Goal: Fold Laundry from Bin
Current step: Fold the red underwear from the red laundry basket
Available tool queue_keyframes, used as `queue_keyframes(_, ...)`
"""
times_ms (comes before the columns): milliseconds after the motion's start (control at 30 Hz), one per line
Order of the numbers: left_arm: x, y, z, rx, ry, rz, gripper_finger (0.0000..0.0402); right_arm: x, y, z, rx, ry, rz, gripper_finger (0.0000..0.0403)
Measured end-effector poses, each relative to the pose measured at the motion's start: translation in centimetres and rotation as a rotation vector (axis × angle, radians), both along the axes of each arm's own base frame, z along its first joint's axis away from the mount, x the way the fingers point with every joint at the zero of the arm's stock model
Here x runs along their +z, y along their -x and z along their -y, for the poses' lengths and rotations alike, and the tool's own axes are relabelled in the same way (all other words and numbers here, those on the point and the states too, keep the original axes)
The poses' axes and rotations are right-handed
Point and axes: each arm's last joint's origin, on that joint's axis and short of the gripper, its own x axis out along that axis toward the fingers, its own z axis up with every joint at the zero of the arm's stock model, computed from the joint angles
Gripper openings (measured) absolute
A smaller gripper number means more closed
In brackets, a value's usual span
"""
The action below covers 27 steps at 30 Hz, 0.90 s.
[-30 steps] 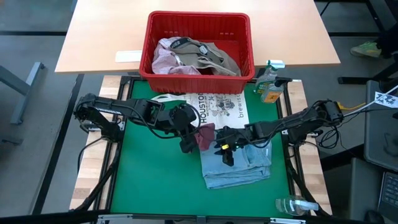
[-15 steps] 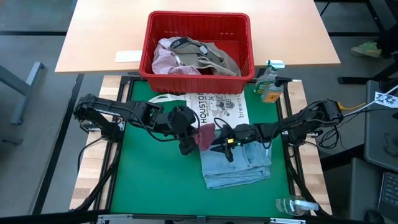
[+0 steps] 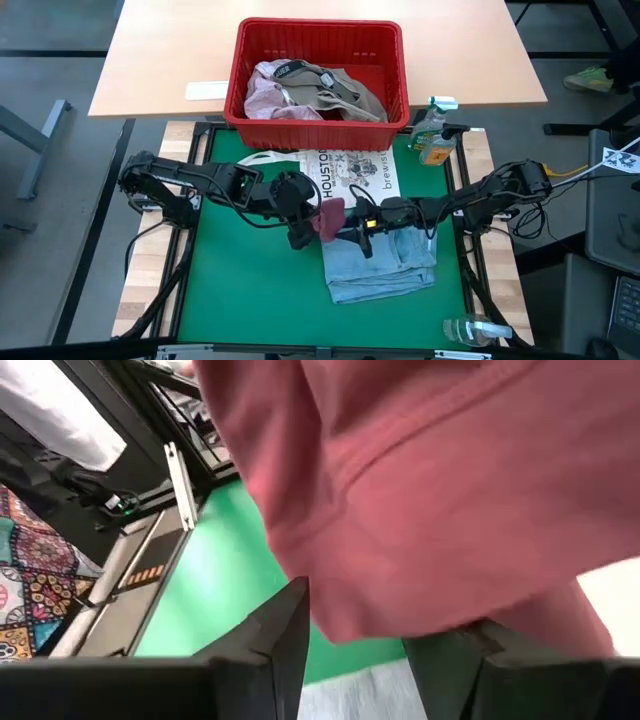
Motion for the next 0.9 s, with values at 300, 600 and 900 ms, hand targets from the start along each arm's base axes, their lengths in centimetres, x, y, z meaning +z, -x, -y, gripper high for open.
queue_keyframes(300,0.0,0.0,0.0,0.0,0.0,0.0,0.0001,1.7,-0.9,-0.3,0.059,-0.03,0.057,0.0138)
queue_keyframes(600,0.3,0.1,0.2,-0.043,0.045,-0.006,0.0001,5.5,-0.3,-0.5,0.14,-0.083,0.177,0.0016)
queue_keyframes(900,4.6,1.1,1.8,-0.172,0.106,0.129,0.0001,13.2,5.3,0.1,0.223,-0.195,0.433,0.0008)
